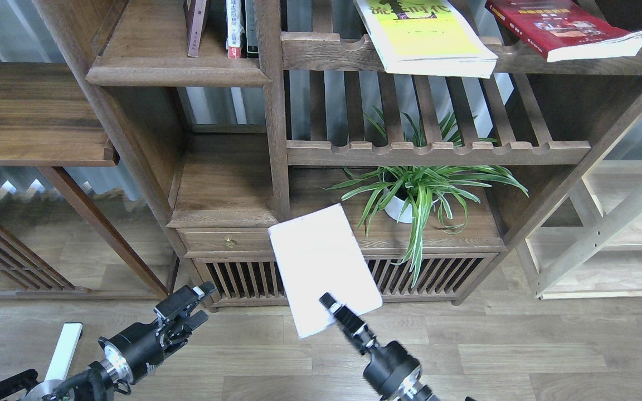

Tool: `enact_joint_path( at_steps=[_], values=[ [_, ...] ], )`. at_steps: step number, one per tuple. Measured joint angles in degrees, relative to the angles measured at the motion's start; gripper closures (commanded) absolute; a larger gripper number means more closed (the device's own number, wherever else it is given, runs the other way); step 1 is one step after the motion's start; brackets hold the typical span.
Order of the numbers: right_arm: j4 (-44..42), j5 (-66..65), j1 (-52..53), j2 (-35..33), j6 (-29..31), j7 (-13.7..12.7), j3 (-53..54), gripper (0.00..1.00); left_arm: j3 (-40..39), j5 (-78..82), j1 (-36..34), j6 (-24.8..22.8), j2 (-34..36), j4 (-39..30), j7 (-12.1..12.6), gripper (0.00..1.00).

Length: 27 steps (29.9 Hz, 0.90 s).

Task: Organize books on shelf
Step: 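Pull the white book off the shelf with the right gripper, then pass the white book from the right gripper to the left gripper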

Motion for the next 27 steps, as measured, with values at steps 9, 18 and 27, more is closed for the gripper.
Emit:
enact_joint_path(
  at_steps=[9, 18, 27],
  values=[
    [0.10, -0.65, 0.07, 2.00, 0.01, 0.00, -5.45, 0.96, 4.12, 0.30, -0.02, 0.00, 0.93, -5.41, 0.57, 0.02],
    [0.10, -0.63, -0.28, 2.74, 0.01, 0.00, -7.41, 0.96, 6.51, 0.38, -0.24, 0.00, 0.89, -6.04, 0.84, 0.04],
    [0.17, -0.60, -0.38, 2.77, 0.01, -0.09, -9.25, 0.96, 7.70, 0.42, -0.83, 0.00, 0.95, -5.96, 0.88, 0.23]
  ],
)
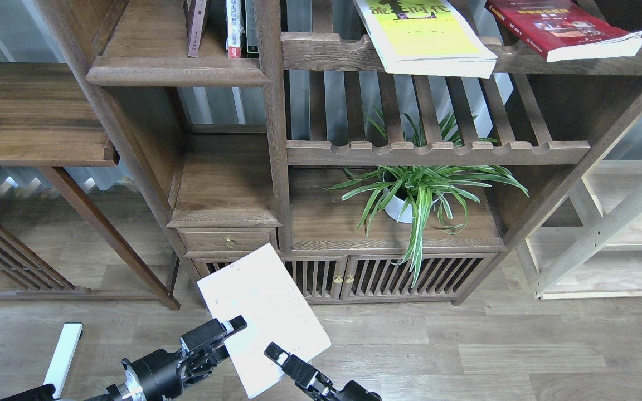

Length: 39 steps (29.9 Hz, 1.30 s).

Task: Organize books on shelf
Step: 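Pass the white book from the right gripper to the left gripper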

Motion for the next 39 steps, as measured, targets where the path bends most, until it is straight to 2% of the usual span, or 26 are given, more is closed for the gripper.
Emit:
enact_joint_path(
  at_steps=[2, 3, 9, 16, 39],
  values=[
    [0.00, 0.00, -0.19, 0.00, 0.00, 0.00, -0.08, 0.96, 0.01, -0.10, -0.21, 0.00, 0.00, 0.17, -0.13, 0.40],
    [0.00, 0.00, -0.28, 0.00, 0.00, 0.00, -0.08, 0.96, 0.07, -0.19, -0.22, 0.00, 0.00, 0.20, -0.36, 0.42],
    [0.00, -0.05, -0.90, 0.00, 0.00, 0.00, -0.12, 0.96, 2.12, -0.46, -0.72, -0.05, -0.18, 0.83, -0.96, 0.47],
    [-0.17, -0.10, -0.95, -0.01, 0.00, -0.01, -0.13, 0.96, 4.61, -0.30, -1.40, -0.05, -0.04, 0.65, -0.50, 0.47],
    [-0.27, -0.27, -1.22, -0.01, -0.01, 0.03, 0.04, 0.95, 4.98, -0.51, -1.57, 0.00, -0.22, 0.27, -0.82, 0.86]
  ],
)
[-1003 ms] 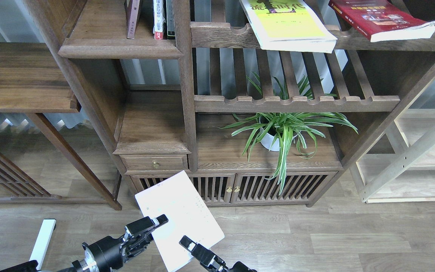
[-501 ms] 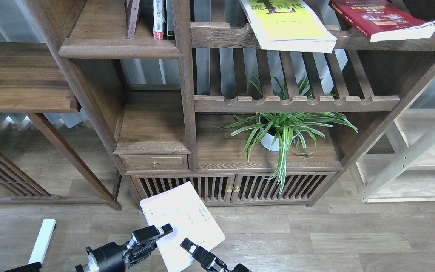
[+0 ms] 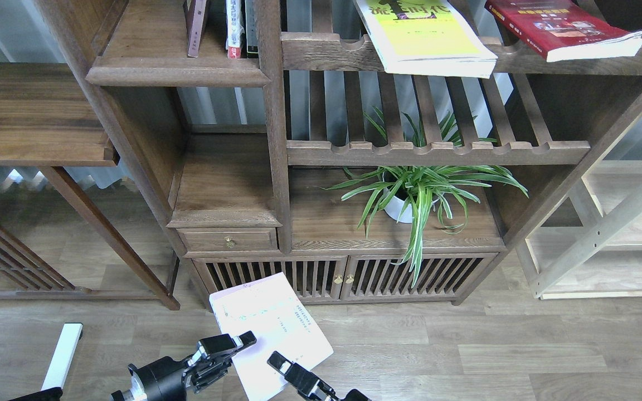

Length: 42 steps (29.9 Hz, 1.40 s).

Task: Organize books on shelf
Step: 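Pass the white book from the right gripper to the left gripper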

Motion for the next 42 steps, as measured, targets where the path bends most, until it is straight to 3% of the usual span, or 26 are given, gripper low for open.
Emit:
enact_joint_path(
  at_steps=[14, 20, 38, 40, 42],
  values=[
    [-0.58, -0.06, 0.04, 0.03, 0.00, 0.01, 1.69, 0.87, -1.27, -0.15, 0.20, 0.00, 0.31, -0.10, -0.19, 0.90],
    [-0.84, -0.01, 0.06, -1.54, 0.00, 0.06, 4.23, 0.77, -1.64, -0.19, 0.34, 0.00, 0.65, -0.01, -0.20, 0.90],
    [-0.94, -0.05, -0.33, -1.45, 0.00, 0.30, 4.26, 0.78, -2.80, -0.46, 0.76, 0.09, 0.67, 0.04, -0.59, 0.93],
    [-0.93, -0.27, -0.64, -1.32, 0.00, 0.27, 4.14, 0.73, -2.77, -0.43, 0.75, 0.09, 0.53, -0.03, -0.58, 0.93],
    [-0.93, -0.66, -0.82, -1.10, 0.00, 0.20, 4.13, 0.54, -2.78, -0.42, 0.74, 0.09, 0.46, -0.10, -0.58, 0.93]
  ],
)
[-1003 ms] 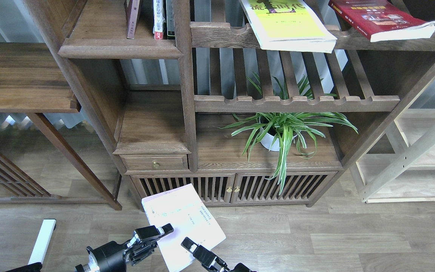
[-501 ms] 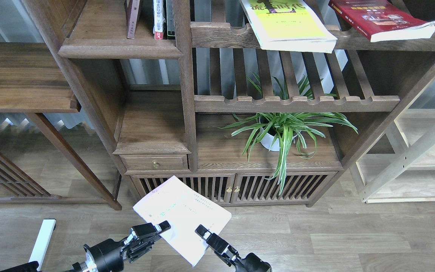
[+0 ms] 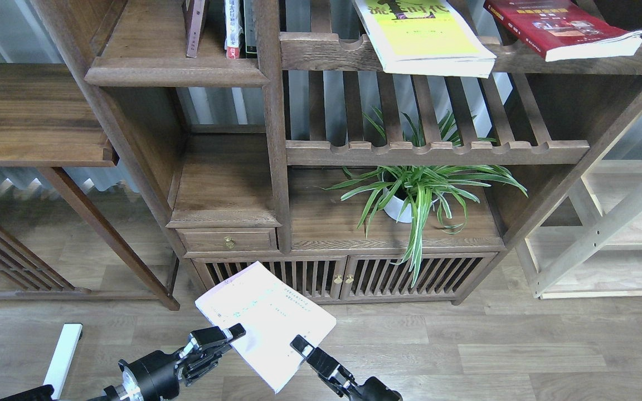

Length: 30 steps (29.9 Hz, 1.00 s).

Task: Organize books on shelf
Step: 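Pass the white book from the right gripper to the left gripper, then lift the white book with the left gripper toward the upper shelf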

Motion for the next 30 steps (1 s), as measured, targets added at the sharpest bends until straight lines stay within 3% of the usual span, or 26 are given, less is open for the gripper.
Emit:
enact_joint_path(
  at_steps=[2, 6, 10, 22, 30],
  values=[
    [-0.51, -0.38, 0.05, 0.28, -0.44, -0.25, 0.42, 0.28, 0.13, 0.21, 0.04, -0.12, -0.27, -0.60, 0.27, 0.94],
    [-2.62, -0.50, 0.46, -0.09, -7.46, 0.06, 3.51, 0.09, -1.47, 0.20, 0.80, -0.13, 0.23, -0.35, 0.20, 0.95],
    [-5.84, -0.50, 0.75, -0.02, -12.20, 0.47, 8.91, 0.07, -2.68, 0.16, 1.33, -0.10, 0.97, 0.20, -0.78, 0.95],
    [-9.20, -0.40, 3.11, -0.11, -12.71, 1.34, 13.22, 0.05, -4.10, 0.63, 1.23, -0.09, 3.35, 2.00, -1.54, 0.97],
    [-9.72, -0.38, 4.42, 0.10, -12.71, 1.37, 13.23, 0.05, -14.02, 8.02, 1.84, -0.08, 4.75, 6.50, -0.60, 0.98]
  ],
)
